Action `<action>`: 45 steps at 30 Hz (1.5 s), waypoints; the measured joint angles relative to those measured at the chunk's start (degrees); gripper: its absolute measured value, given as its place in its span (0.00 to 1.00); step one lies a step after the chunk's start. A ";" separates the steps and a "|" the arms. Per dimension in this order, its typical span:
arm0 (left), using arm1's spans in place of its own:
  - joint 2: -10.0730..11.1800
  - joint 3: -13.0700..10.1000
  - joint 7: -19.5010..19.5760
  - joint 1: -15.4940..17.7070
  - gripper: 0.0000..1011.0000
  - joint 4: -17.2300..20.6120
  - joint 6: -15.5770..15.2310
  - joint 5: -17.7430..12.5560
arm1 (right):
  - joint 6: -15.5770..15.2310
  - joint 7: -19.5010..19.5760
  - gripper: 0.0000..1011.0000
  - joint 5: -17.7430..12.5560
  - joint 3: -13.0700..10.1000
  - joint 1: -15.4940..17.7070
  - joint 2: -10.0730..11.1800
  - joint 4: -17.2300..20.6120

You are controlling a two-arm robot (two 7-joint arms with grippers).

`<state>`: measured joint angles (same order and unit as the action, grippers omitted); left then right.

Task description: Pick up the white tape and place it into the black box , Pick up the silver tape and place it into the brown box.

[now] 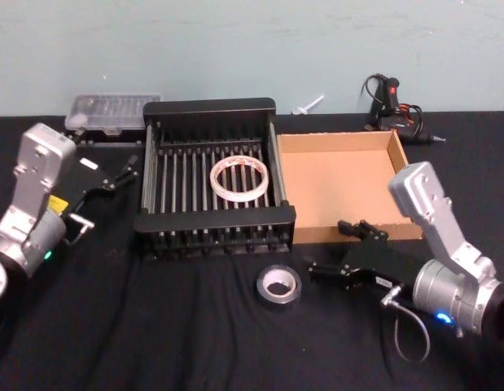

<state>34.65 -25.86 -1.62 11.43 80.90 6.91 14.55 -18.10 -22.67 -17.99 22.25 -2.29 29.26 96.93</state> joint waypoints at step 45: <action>0.00 0.00 0.00 0.00 0.99 0.00 0.00 0.00 | -7.39 -0.05 0.99 5.52 5.53 -5.35 -4.24 -4.05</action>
<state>34.65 -25.86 -1.62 11.43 80.90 6.91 14.55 -25.50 -22.73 -12.47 27.78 -7.64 25.02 92.88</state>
